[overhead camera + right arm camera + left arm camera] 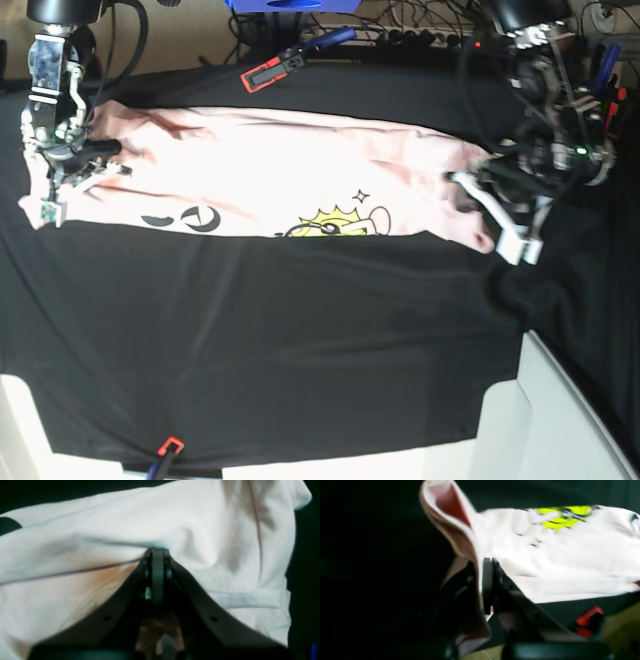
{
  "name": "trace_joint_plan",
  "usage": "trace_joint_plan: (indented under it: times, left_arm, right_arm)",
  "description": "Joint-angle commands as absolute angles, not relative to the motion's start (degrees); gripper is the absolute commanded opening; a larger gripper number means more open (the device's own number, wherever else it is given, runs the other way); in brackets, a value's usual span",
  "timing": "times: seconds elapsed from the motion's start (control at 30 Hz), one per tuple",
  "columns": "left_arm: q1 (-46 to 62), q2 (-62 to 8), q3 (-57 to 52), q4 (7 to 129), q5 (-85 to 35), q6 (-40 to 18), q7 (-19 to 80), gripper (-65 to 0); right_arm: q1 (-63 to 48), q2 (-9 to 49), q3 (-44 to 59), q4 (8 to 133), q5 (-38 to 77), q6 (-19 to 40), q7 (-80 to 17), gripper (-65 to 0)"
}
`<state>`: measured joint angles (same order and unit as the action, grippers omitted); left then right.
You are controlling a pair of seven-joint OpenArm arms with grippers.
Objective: Fold the T-shirt properly
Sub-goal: 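Grasp the strip end with the left gripper and fold it toward the right gripper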
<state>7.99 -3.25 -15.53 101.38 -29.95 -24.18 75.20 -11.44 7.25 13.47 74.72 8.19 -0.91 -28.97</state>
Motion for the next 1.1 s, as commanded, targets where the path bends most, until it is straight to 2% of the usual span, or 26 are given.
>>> trace_joint_plan:
  times: [0.0,0.37,0.5,0.63,1.07]
  left_arm:
    - [7.3,-3.0,-14.6,102.5,-30.4,-24.3,74.9,-65.0]
    - [6.0,4.3,-0.5,101.8,-30.3,-24.0,74.9,-65.0]
    - [4.9,7.0,4.1,99.5,-30.8,-17.1,74.5,-65.0]
    - [2.9,8.6,9.2,96.7,-30.6,-16.7,74.4,-65.0]
    - [-0.3,8.7,10.3,89.8,-30.8,-16.7,74.3,-65.0]
  right_arm:
    - [-11.5,7.6,13.6,74.7,7.8,-1.5,-30.8,-65.0]
    - [-11.5,7.5,13.6,74.7,7.8,-1.5,-30.8,-65.0]
    - [-11.4,7.4,13.6,74.7,7.8,-1.5,-30.8,-65.0]
    - [-11.4,7.4,13.6,74.7,7.8,-1.5,-30.8,-65.0]
    - [-10.9,7.4,13.6,74.7,7.8,-1.5,-31.0,-65.0]
